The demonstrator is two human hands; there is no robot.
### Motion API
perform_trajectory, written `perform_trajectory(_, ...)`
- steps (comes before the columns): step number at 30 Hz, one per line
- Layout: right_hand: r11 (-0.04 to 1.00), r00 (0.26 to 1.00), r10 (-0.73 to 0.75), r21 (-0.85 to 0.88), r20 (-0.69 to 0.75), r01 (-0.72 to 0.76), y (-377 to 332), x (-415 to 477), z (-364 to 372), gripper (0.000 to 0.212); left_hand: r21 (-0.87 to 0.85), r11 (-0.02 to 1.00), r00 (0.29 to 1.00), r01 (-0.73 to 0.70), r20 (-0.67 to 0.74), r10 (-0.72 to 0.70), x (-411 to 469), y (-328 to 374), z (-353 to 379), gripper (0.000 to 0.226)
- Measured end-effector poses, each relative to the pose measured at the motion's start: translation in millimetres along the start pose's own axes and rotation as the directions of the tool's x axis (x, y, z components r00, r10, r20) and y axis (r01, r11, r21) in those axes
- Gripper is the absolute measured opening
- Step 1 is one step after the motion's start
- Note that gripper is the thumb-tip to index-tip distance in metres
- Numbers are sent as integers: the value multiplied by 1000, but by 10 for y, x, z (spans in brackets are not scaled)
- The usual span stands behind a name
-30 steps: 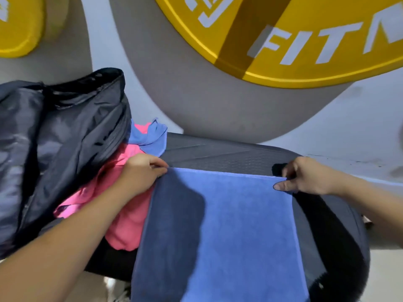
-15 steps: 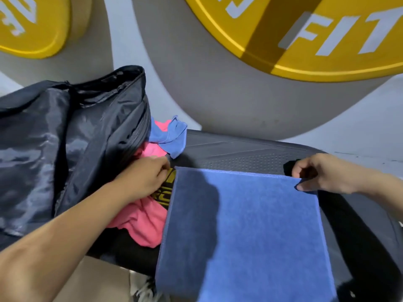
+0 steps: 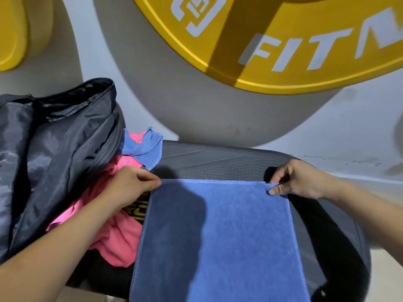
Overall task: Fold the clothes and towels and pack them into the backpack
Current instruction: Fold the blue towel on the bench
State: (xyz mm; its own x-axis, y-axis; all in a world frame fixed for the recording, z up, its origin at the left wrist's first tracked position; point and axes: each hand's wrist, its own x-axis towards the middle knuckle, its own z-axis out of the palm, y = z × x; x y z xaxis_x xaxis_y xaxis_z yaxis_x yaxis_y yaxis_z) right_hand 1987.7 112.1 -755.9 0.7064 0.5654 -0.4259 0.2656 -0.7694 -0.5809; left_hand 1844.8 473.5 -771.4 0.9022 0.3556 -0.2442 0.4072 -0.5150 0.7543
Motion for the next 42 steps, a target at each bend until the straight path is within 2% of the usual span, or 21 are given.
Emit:
perform_trajectory(7,994,990,84,77,-116,-75,63,63,-66,20,-26,1000,987,-12,-158,8,92,105,106,12)
perform_trajectory(10,981,976,117,175,-181,-85,144,94,-132,22,29,999,973,-46,-225,52,261,202,196,15)
perform_trajectory(13,965,962,142,248,-232,-83,230,126,-199,19,128,988,970,-83,-216,109,492,273,295,21)
perform_trajectory(15,958,941,165,275,-294,-82,279,169,-236,17,192,976,969,-103,-203,142,637,321,366,15)
perform_trajectory(19,951,854,230,294,-467,-95,379,326,-266,18,62,995,960,-83,-264,96,860,445,485,12)
perform_trajectory(22,962,794,256,229,-552,-151,394,431,-253,16,-63,996,954,-66,-296,45,934,464,524,7)
perform_trajectory(25,973,783,225,94,-579,-210,376,469,-200,19,-34,995,942,-92,-326,76,708,411,465,18)
perform_trajectory(26,974,777,198,31,-597,-225,375,458,-175,21,28,994,959,-103,-262,107,546,383,396,19)
perform_trajectory(28,963,756,133,-98,-641,-252,339,400,-109,30,287,949,992,-127,33,122,108,290,187,21)
perform_trajectory(29,957,745,96,-144,-660,-252,296,356,-62,35,414,895,978,-166,182,97,-116,211,62,22)
perform_trajectory(31,960,735,31,-185,-677,-211,134,242,58,39,543,791,926,-282,370,77,-505,82,-150,24)
perform_trajectory(34,975,761,-11,-175,-648,-135,-155,32,324,36,577,723,887,-381,448,110,-794,-84,-331,11)
perform_trajectory(35,980,767,-17,-163,-642,-115,-239,-49,422,35,615,667,876,-422,465,126,-831,-138,-359,19)
perform_trajectory(36,985,769,-12,-141,-640,-102,-292,-125,521,35,658,600,864,-454,489,118,-852,-179,-390,30)
perform_trajectory(37,989,767,15,-102,-641,-104,-326,-206,614,35,735,495,860,-463,508,51,-861,-203,-404,38)
perform_trajectory(38,991,763,66,-45,-643,-123,-345,-293,697,36,808,358,860,-468,510,-25,-874,-196,-415,41)
perform_trajectory(39,988,756,128,18,-642,-153,-348,-381,773,36,844,264,864,-468,499,-65,-889,-185,-404,41)
perform_trajectory(40,981,744,183,74,-643,-178,-346,-472,840,37,848,272,877,-454,480,-33,-914,-177,-362,37)
perform_trajectory(41,972,728,234,127,-644,-200,-337,-563,901,38,831,364,898,-420,439,33,-954,-144,-291,28)
perform_trajectory(42,958,707,285,178,-647,-223,-330,-665,953,39,783,506,926,-362,364,99,-1007,-106,-200,20)
